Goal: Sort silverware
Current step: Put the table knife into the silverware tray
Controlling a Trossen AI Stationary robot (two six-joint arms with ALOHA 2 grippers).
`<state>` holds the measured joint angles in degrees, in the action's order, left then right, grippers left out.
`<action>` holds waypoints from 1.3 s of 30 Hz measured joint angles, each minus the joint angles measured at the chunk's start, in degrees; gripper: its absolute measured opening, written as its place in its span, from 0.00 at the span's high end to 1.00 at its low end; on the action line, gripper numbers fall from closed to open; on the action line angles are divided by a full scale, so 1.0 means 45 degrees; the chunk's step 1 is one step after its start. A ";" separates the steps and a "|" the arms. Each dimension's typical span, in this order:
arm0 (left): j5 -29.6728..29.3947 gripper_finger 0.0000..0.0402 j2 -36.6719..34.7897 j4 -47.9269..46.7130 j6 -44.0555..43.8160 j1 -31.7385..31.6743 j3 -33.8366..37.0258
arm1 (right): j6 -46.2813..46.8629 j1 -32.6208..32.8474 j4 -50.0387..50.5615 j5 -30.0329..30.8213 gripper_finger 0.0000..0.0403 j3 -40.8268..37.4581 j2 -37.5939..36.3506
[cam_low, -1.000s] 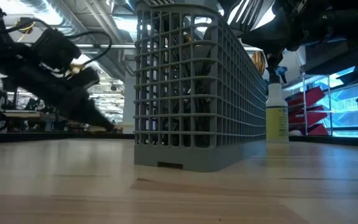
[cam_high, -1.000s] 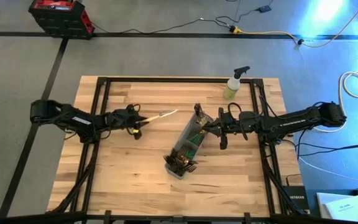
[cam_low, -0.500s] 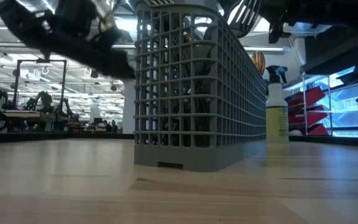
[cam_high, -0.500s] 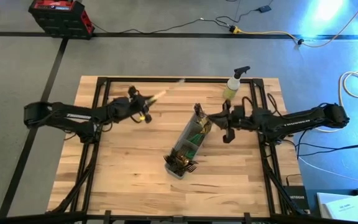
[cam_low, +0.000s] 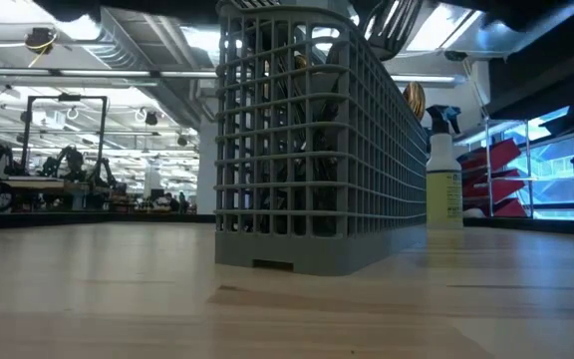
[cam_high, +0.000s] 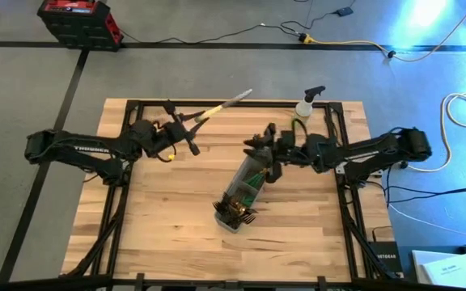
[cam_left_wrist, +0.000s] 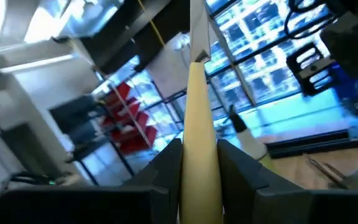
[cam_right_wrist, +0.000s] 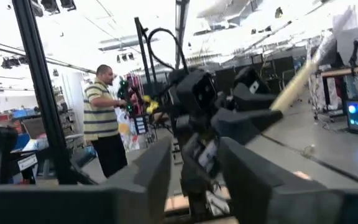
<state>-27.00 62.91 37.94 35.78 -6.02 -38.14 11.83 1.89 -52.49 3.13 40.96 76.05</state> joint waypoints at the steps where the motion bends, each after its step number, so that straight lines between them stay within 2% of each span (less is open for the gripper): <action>1: -0.0246 0.85 0.0119 0.0349 0.0293 0.0198 -0.0102 | -0.0018 0.0000 -0.0054 -0.0014 0.63 0.0389 0.0316; 6: -0.0676 0.85 0.0739 0.2473 0.1459 0.1018 -0.0216 | -0.0148 -0.0010 -0.0423 0.0345 0.48 0.1622 0.1559; 11: -0.0777 0.85 0.1415 0.4445 0.2185 0.1518 -0.0216 | -0.0320 -0.0010 -0.1372 0.0415 0.39 0.2555 0.2264; 17: -0.0690 0.85 0.2029 0.5065 0.2659 0.1876 -0.0514 | -0.0332 -0.0010 -0.0582 0.1279 0.38 0.3528 0.2665; 28: -0.0470 0.85 0.2399 0.4990 0.3194 0.2446 -0.1237 | -0.0049 -0.0010 -0.0509 0.2680 0.38 0.3675 0.2676; 39: -0.0257 0.85 0.3076 0.4762 0.2827 0.2463 -0.1357 | -0.0034 -0.0011 -0.0627 0.2807 0.38 0.3665 0.2676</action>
<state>-28.16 76.76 59.37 48.50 5.06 -44.25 11.68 1.84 -55.31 15.76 57.45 88.09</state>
